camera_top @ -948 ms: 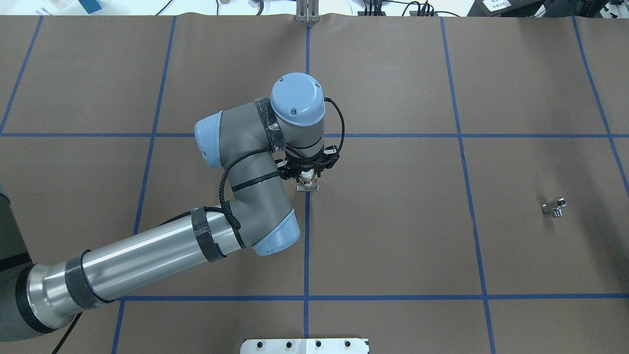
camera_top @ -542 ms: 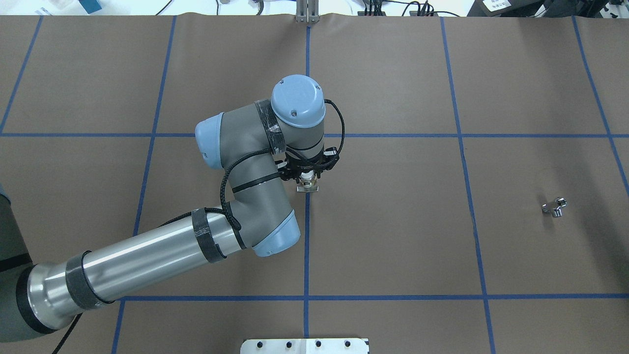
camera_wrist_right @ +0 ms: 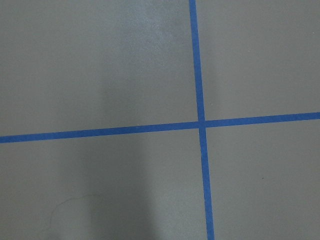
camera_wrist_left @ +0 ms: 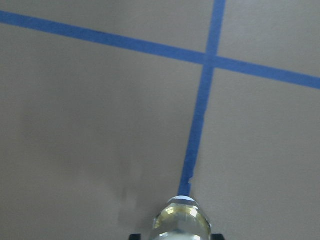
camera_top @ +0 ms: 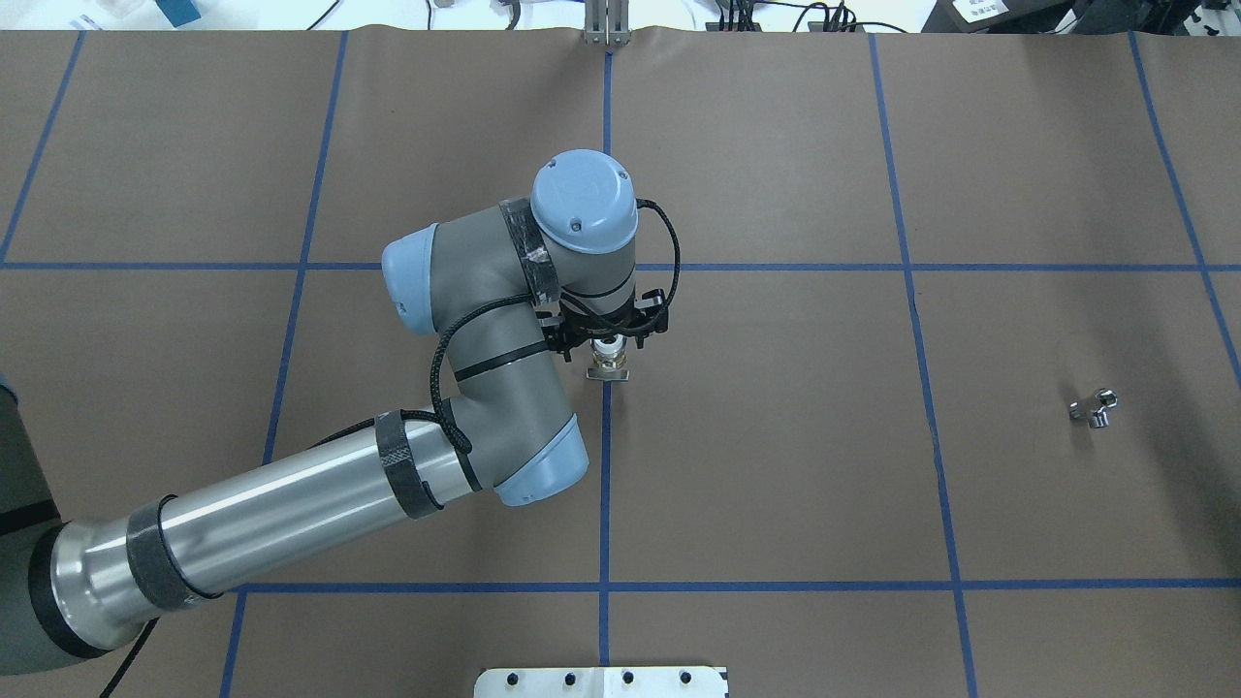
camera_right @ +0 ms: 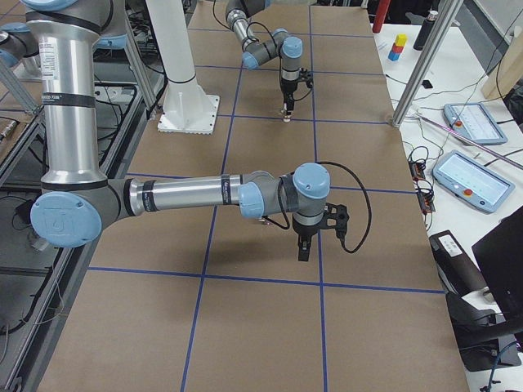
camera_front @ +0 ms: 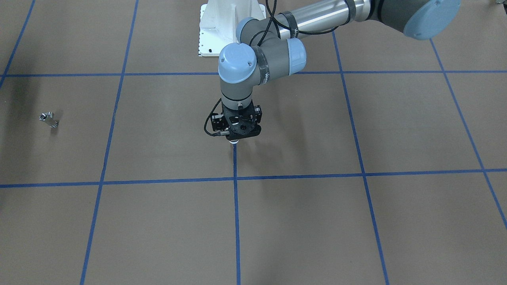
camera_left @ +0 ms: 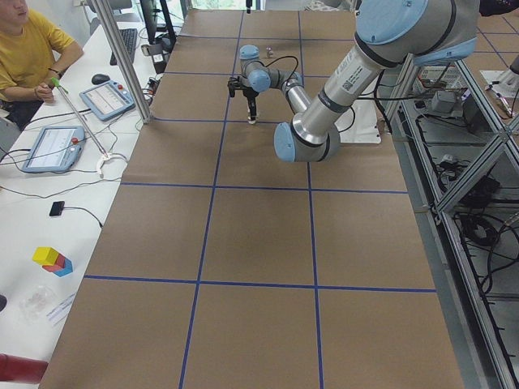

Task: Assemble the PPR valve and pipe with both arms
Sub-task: 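Set the valve upright at table center and open the left gripper, then withdraw the left gripper while the right gripper descends to the metal fitting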

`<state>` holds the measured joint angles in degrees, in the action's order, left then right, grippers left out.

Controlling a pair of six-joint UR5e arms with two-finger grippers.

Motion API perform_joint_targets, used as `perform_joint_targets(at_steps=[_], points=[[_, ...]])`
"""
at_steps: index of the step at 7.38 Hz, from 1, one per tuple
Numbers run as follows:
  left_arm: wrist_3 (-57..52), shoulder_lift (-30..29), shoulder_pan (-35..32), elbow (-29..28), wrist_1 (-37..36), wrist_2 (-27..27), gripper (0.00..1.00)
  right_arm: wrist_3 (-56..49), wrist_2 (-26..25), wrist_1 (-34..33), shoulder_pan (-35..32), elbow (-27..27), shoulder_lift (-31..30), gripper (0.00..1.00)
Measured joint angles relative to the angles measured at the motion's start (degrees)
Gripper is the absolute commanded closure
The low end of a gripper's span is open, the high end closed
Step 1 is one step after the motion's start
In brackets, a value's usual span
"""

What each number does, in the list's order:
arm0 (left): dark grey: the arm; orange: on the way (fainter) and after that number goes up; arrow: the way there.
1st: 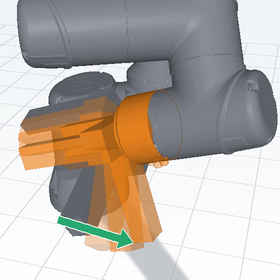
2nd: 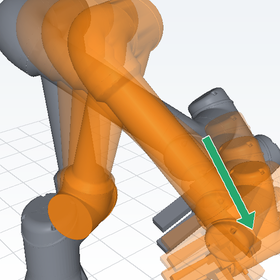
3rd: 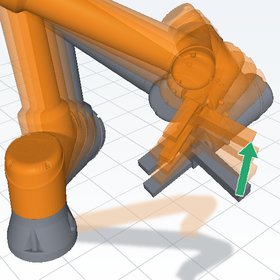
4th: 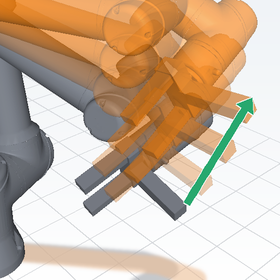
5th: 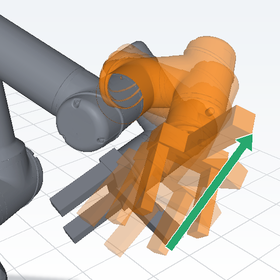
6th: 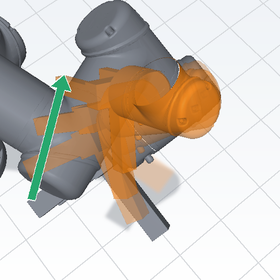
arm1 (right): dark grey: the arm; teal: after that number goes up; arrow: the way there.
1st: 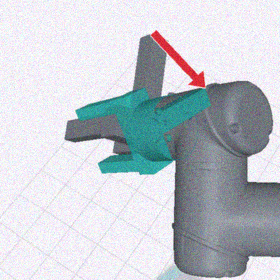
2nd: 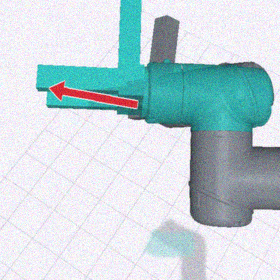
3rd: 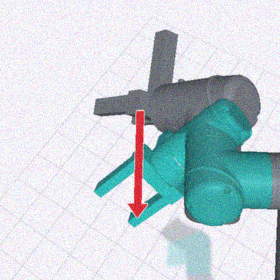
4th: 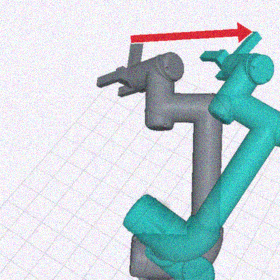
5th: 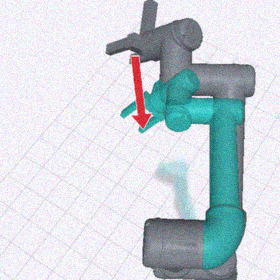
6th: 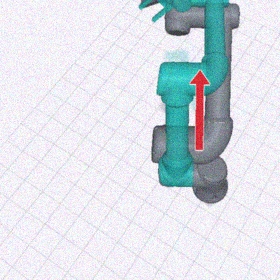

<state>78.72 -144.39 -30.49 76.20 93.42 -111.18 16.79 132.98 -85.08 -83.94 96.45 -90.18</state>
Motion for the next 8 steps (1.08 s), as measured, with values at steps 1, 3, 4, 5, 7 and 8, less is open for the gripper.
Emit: perform_joint_targets(at_steps=[1,3,4,5,7,8], points=[[-0.1,0.0,0.0,0.3,0.2,0.0,0.0,0.0,0.0,0.0,0.0,0.0,0.0,0.0],[-0.2,0.1,-0.6,2.6,-0.1,-0.2,0.0,0.0,0.0,0.1,0.0,0.0,0.1,0.0],[-0.2,0.8,-1.3,5.8,-0.8,-0.5,0.0,0.0,0.0,0.1,0.0,0.0,0.2,0.0],[-0.3,3.0,-1.9,10.5,-1.9,-0.6,0.0,0.0,0.0,0.0,0.0,0.0,0.3,0.0],[-3.9,11.6,-3.2,22.0,-4.2,-1.3,0.0,0.0,0.0,0.0,0.0,0.0,0.4,0.0],[-7.9,16.7,-4.0,26.9,-5.0,-1.6,0.0,0.5,0.2,0.1,0.5,0.2,0.4,0.0]])
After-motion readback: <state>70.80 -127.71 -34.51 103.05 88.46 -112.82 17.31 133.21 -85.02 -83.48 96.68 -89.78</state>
